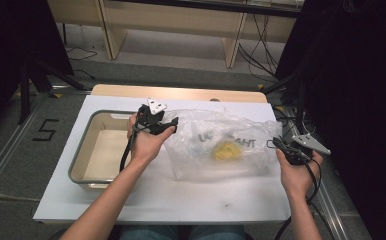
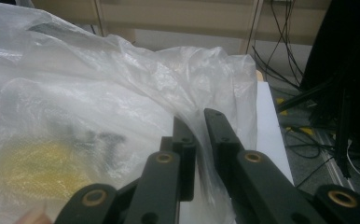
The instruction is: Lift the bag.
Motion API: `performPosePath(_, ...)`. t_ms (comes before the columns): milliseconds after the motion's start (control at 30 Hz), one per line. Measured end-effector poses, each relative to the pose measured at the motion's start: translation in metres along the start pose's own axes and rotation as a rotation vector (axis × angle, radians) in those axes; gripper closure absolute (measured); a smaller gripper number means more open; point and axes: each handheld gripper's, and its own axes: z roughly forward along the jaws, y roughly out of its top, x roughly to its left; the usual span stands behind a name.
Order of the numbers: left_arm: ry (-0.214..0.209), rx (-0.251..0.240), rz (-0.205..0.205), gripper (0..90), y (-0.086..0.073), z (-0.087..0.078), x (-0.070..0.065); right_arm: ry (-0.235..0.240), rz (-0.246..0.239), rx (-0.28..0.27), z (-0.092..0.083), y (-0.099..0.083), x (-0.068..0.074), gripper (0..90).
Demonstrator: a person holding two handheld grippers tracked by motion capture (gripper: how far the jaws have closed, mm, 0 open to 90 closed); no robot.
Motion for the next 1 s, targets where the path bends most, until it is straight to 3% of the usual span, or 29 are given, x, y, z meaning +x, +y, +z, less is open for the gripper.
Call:
performPosePath(267,-0.051,0.051,-0.021,30.0,-0.005,-0.013,0.002,-0.018,0.009,-0.011,-0.001,0.0,-0.001,84.9)
performPosePath(433,-0.043,0.057,-0.012,29.3,-0.01,-0.018,0.007,-0.01,0.007,-0.017,-0.001,0.0,0.0,81.5)
performPosePath(633,-0.061,0.074,0.009,29.0,-0.02,-0.022,0.006,-0.004,0.004,-0.033,-0.003,-0.001,-0.001,64.9)
performPosePath(833,-0.062,0.085,0.014,29.5,-0.03,-0.025,0.006,0.019,0.011,-0.053,-0.007,-0.003,-0.007,39.6)
performPosePath(1000,-0.064,0.079,0.024,29.6,-0.032,-0.028,0.004,0.027,0.014,-0.064,-0.012,-0.005,-0.011,31.1)
